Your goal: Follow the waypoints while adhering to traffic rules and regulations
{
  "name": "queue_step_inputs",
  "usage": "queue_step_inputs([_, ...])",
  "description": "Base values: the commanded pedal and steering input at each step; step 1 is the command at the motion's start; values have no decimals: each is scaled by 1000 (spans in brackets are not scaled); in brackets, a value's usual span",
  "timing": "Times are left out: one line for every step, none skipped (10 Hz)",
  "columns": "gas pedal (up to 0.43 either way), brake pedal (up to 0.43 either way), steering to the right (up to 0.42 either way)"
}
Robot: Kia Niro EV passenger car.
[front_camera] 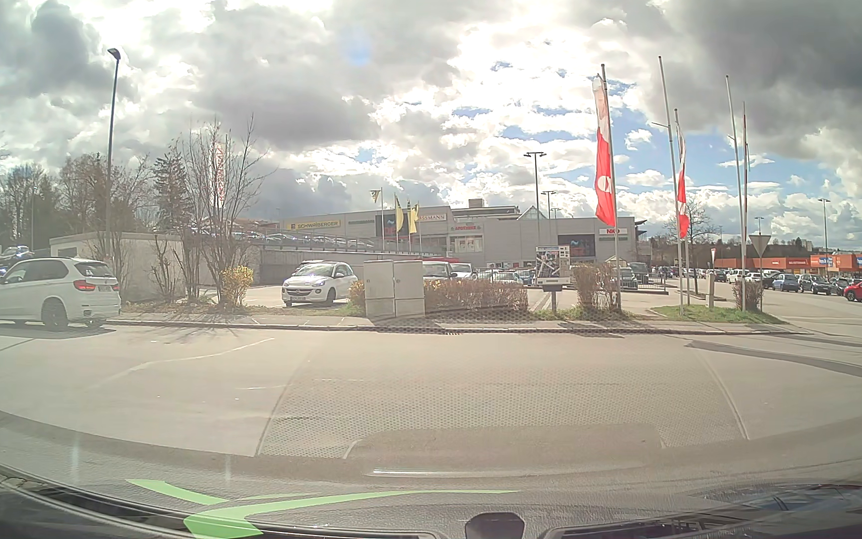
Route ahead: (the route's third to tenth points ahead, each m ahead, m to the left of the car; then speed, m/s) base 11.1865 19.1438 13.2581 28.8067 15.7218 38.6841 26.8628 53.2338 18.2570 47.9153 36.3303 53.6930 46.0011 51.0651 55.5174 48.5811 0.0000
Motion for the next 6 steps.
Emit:
queue_step_inputs([0, 311, 10])
queue_step_inputs([0, 311, 10])
queue_step_inputs([0, 311, 10])
queue_step_inputs([0, 311, 10])
queue_step_inputs([0, 311, 10])
queue_step_inputs([0, 311, 10])
